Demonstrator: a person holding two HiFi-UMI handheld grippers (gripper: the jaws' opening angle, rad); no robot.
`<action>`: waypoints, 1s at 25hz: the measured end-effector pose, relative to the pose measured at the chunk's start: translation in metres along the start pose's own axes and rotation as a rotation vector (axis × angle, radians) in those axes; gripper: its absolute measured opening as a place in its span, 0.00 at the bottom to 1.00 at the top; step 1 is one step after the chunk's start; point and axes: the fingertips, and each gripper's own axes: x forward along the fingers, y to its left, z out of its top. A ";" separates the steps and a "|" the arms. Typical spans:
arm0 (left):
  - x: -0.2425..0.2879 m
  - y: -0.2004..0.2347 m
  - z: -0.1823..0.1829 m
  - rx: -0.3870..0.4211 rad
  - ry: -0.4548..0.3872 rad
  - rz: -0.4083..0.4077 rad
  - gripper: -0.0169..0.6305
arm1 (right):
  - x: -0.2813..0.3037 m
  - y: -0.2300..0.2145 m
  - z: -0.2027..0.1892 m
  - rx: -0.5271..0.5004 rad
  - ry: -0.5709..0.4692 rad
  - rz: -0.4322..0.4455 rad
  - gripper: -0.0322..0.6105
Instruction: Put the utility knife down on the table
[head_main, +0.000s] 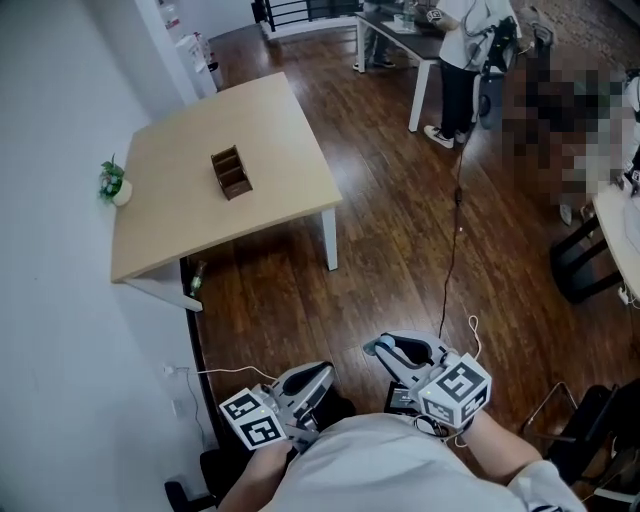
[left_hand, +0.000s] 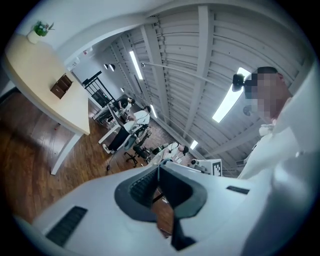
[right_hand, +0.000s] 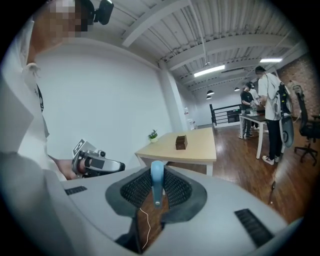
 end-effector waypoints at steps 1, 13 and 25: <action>-0.008 0.007 0.006 -0.003 -0.004 0.002 0.03 | 0.012 0.004 0.003 -0.007 0.003 0.003 0.16; -0.064 0.067 0.044 -0.045 -0.050 0.050 0.03 | 0.112 0.024 0.032 -0.051 0.028 0.058 0.16; -0.044 0.139 0.125 -0.031 -0.146 0.194 0.03 | 0.222 -0.034 0.077 -0.087 0.040 0.209 0.16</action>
